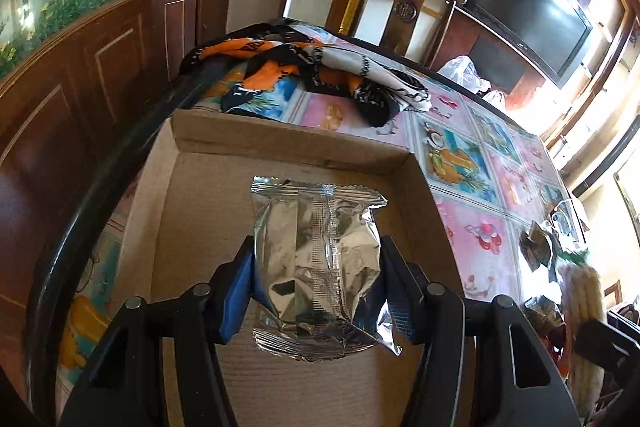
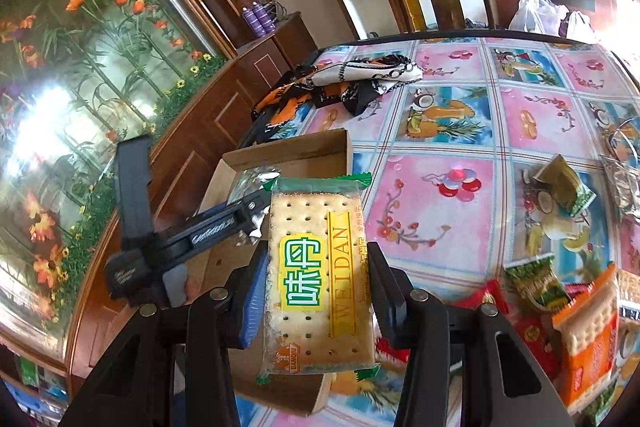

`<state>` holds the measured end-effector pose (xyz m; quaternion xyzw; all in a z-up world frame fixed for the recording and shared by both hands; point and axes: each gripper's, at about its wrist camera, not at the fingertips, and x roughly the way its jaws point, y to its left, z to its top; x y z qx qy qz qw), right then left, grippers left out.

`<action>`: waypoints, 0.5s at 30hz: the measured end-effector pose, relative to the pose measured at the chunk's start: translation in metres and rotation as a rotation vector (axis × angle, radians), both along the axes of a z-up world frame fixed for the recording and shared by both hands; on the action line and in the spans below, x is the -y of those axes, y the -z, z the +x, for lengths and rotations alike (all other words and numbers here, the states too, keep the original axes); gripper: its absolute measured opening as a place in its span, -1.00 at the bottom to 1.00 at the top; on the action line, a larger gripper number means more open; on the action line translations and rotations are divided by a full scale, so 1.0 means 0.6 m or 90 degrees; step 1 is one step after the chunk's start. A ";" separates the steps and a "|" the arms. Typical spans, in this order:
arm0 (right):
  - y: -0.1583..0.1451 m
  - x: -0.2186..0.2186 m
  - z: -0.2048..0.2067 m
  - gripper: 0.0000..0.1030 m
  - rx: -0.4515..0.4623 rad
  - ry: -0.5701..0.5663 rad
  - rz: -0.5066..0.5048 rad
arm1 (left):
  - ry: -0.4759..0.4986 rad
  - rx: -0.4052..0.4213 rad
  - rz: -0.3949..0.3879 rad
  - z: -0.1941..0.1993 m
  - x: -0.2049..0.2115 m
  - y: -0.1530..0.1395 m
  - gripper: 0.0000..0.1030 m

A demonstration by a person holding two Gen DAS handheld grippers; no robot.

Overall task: Organize snacks
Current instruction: 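Carry the cracker pack and foil pack over the cardboard box with both grippers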

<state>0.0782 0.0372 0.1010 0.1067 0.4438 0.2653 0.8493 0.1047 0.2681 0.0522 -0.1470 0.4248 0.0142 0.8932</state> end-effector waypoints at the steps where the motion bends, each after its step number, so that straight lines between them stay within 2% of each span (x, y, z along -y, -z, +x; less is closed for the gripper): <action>1: 0.003 -0.004 0.008 -0.03 -0.004 0.001 -0.002 | -0.003 -0.002 0.001 0.001 -0.002 0.001 0.13; 10: 0.032 -0.057 0.074 -0.03 -0.051 -0.010 0.030 | -0.022 -0.028 0.004 0.009 -0.014 0.015 0.13; 15: 0.056 -0.108 0.102 -0.03 -0.062 -0.017 0.002 | -0.039 -0.048 0.010 0.014 -0.020 0.027 0.13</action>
